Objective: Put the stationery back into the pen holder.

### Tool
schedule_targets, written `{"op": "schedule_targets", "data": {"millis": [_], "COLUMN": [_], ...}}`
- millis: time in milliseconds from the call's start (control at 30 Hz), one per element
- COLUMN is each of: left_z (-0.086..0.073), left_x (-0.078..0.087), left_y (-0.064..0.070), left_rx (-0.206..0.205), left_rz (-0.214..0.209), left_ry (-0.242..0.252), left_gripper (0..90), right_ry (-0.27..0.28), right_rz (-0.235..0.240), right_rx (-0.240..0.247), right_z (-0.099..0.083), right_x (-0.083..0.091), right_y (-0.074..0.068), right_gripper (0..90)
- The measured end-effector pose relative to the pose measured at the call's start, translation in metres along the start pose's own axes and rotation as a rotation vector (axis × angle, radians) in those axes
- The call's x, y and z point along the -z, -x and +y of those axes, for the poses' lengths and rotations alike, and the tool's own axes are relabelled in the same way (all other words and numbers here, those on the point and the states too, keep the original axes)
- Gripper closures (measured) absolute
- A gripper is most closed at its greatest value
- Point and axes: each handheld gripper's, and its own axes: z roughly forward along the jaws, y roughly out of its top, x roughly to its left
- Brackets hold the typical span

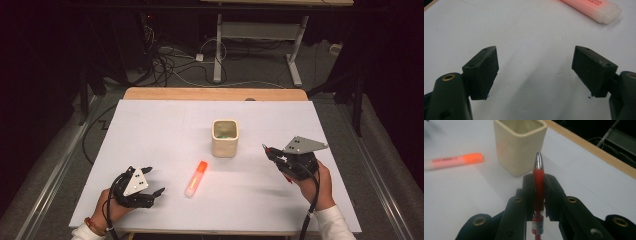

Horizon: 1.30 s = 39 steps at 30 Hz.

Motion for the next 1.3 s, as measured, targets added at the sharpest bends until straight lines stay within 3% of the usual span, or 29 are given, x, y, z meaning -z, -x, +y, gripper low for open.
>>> {"op": "schedule_targets", "data": {"millis": [467,733,1300], "left_z": [0.0,0.0,0.0], "left_x": [-0.001,-0.001,-0.001], "left_y": [-0.001,0.0,0.001], "left_rx": [-0.004,0.001,0.006], "left_rz": [0.005,0.003,0.005], "left_ry": [-0.001,-0.007,-0.008], "left_gripper": [20.7,20.7,20.7], "right_ry": [0.175,0.224,0.349], "right_rz": [-0.002,0.005,0.004], "right_rx": [-0.025,-0.03,-0.053], "right_z": [0.013,0.028,0.068], "right_x": [-0.009,-0.022,-0.031], "right_y": [0.003,0.004,0.012], "right_gripper": [80.3,80.3,80.3]}}
